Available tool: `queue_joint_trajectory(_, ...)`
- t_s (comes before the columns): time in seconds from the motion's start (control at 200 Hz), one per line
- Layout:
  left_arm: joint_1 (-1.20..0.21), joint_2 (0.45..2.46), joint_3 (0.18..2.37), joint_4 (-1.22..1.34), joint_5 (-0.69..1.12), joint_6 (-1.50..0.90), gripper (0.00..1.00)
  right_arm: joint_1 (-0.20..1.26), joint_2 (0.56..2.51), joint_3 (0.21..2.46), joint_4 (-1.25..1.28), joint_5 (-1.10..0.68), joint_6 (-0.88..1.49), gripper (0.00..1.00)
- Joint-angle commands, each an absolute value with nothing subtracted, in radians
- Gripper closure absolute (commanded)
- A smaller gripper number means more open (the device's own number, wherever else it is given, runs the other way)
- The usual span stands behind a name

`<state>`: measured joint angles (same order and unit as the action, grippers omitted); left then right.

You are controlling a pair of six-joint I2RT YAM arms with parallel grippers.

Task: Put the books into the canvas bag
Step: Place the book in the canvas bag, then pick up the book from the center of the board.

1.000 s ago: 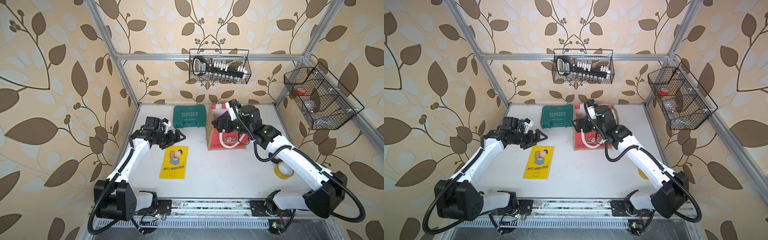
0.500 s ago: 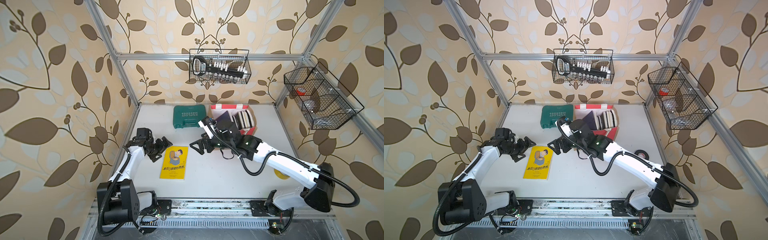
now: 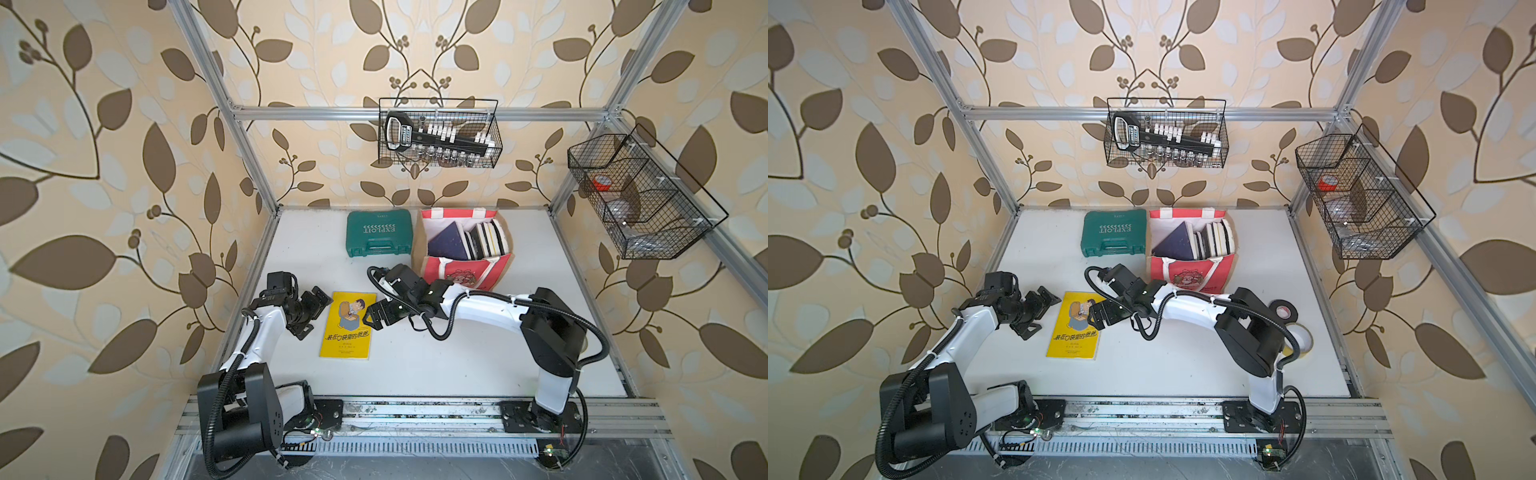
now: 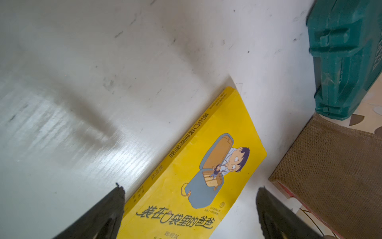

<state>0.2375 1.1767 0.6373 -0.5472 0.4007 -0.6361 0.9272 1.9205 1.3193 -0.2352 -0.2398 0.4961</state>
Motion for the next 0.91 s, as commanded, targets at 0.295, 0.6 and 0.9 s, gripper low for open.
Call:
queue_joint_trajectory(0.295, 0.249, 1.175, 0.580, -0.450, 0.440, -0.661, 0.01, 0.914, 2.088, 1.365, -0.114, -0.341, 0.566, 0.01)
queue_joint_trajectory(0.6, 0.249, 1.230, 0.563, -0.394, 0.507, -0.679, 0.01, 0.908, 2.122, 1.350, -0.020, -0.409, 0.577, 0.04)
queue_joint_trajectory(0.9, 0.247, 1.250, 0.530, -0.324, 0.605, -0.711, 0.01, 0.909, 2.097, 1.333, 0.061, -0.465, 0.572, 0.25)
